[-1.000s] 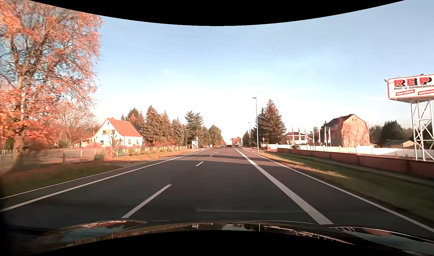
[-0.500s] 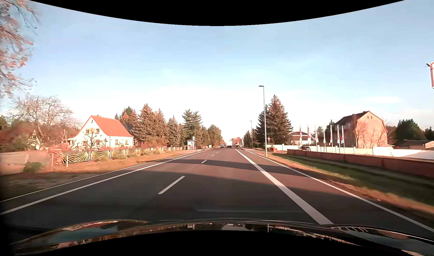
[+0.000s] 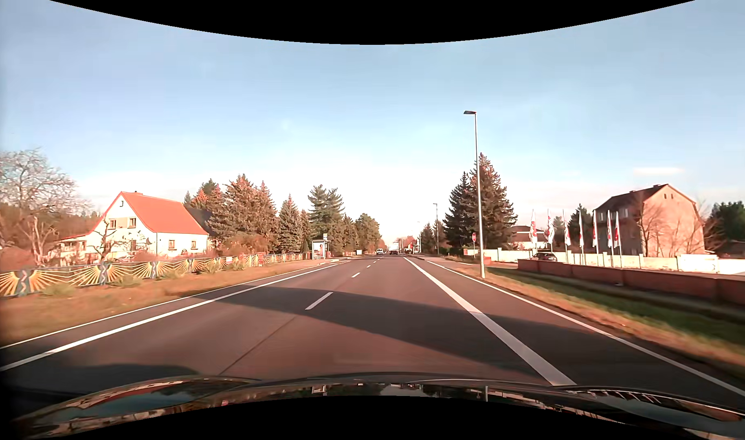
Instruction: Follow the waypoints while adhering to traffic rules and regulations
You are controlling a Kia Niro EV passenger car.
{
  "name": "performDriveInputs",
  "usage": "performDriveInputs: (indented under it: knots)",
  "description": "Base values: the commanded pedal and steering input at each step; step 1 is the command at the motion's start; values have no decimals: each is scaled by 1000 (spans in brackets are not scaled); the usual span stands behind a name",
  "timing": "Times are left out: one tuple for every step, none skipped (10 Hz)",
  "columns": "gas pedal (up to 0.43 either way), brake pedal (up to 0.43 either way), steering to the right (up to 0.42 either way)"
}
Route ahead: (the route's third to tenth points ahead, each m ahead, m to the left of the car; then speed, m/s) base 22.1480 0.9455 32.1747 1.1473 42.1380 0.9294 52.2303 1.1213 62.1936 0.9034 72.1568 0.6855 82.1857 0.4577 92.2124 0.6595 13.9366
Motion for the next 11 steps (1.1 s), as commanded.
performDriveInputs:
  knots:
    - [98,0,-1]
    - [98,0,-1]
    - [98,0,-1]
    - [98,0,-1]
    - [98,0,-1]
    - [87,0,-1]
    - [87,0,-1]
    - [87,0,-1]
    - [87,0,0]
    - [87,0,1]
    - [87,0,1]
